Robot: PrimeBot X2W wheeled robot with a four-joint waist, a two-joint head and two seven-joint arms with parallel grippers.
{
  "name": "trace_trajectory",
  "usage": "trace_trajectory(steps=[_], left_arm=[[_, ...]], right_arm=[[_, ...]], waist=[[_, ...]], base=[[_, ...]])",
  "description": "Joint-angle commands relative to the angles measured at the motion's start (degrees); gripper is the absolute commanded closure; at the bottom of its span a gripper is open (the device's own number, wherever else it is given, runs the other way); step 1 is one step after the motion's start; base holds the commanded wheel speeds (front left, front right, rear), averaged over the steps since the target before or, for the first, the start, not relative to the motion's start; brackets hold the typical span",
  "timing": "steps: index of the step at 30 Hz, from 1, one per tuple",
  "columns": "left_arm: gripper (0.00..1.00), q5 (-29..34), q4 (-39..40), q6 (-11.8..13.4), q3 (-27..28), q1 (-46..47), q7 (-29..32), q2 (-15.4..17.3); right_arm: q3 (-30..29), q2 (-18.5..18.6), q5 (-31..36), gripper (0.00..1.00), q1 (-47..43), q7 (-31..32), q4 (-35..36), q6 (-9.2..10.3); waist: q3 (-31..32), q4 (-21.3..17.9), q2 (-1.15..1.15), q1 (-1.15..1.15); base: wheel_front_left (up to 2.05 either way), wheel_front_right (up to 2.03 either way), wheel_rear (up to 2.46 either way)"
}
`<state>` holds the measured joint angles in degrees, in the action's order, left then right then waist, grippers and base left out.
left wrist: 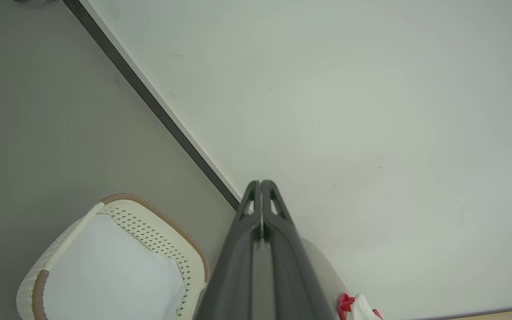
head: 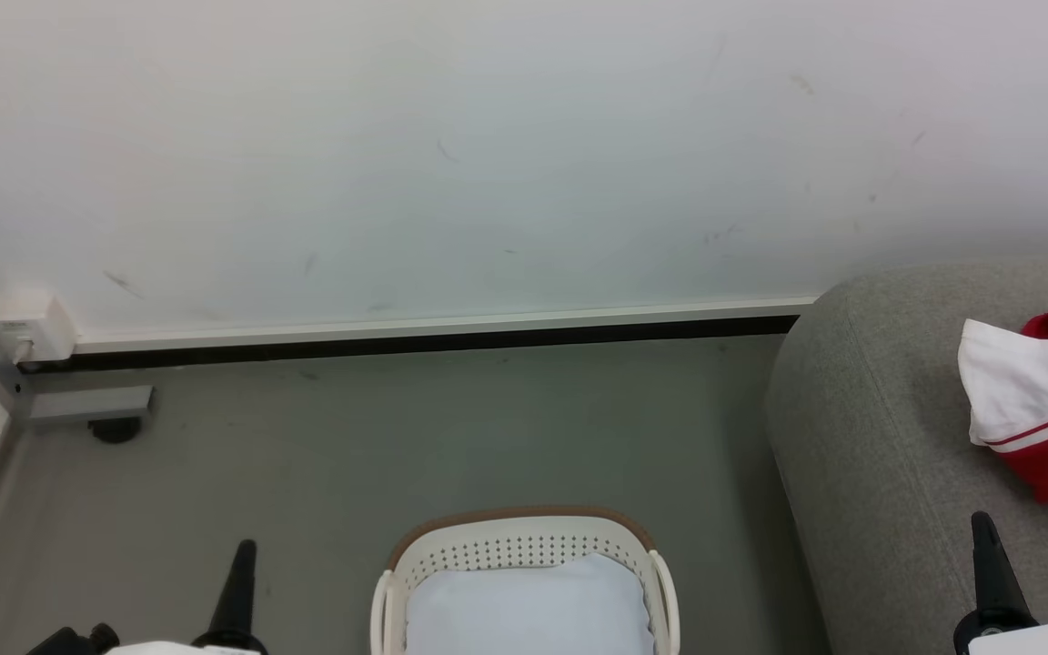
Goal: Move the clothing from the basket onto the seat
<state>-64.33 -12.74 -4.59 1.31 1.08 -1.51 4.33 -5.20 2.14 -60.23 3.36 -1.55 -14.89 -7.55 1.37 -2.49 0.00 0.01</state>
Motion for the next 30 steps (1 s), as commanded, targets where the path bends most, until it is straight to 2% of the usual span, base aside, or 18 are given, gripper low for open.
trace_trajectory(steps=[1, 30], left_arm=[[1.00, -1.99, 0.28, -0.48, 0.59, 1.30, 0.54, 0.09], [1.00, -15.53, -0.54, -1.83, 3.12, 3.52, 4.53, -0.75]], right_arm=[[-0.25, 0.65, -2.14, 1.00, 1.26, 0.55, 0.68, 0.05], [-0.86, 0.82, -17.76, 1.00, 2.31, 4.50, 0.89, 0.08]], waist=[[-0.05, 0.09, 0.00, -0.01], [-0.72, 1.17, 0.00, -0.01]], base=[[0.00, 0.00, 0.00], [0.00, 0.00, 0.00]])
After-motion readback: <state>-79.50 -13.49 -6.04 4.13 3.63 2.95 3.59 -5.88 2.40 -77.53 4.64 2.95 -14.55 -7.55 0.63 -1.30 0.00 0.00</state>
